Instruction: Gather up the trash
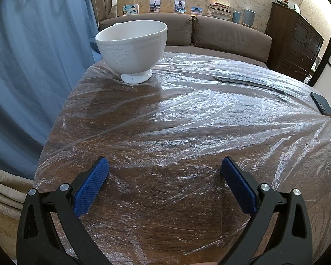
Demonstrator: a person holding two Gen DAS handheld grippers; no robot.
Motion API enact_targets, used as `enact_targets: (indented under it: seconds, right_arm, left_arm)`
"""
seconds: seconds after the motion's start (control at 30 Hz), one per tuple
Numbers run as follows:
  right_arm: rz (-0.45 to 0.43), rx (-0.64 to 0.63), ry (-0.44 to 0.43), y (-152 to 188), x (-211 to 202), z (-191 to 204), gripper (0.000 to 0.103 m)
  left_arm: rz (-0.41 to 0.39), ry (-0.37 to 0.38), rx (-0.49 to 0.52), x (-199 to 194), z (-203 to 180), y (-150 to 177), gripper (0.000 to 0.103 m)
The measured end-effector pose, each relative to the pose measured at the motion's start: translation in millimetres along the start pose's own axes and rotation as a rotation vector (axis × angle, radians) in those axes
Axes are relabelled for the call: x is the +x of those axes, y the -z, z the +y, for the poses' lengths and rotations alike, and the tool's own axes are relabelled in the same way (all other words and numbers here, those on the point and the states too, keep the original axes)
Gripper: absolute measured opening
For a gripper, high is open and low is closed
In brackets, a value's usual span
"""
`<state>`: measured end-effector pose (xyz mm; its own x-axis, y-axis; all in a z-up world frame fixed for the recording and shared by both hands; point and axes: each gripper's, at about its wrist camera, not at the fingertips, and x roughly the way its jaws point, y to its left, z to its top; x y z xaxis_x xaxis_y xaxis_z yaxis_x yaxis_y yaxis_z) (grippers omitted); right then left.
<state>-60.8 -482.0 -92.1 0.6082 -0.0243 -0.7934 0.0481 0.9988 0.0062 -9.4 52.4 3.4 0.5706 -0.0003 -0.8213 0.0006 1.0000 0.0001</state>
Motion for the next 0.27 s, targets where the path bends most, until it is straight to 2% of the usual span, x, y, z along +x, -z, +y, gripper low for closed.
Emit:
enact_targets:
  seconds: [0.27]
  right_arm:
    - [0.001, -0.002, -0.002, 1.2, -3.3, 1.8, 0.099]
  left_arm:
    - [0.0, 0.0, 0.001, -0.9, -0.4, 0.0, 0.102]
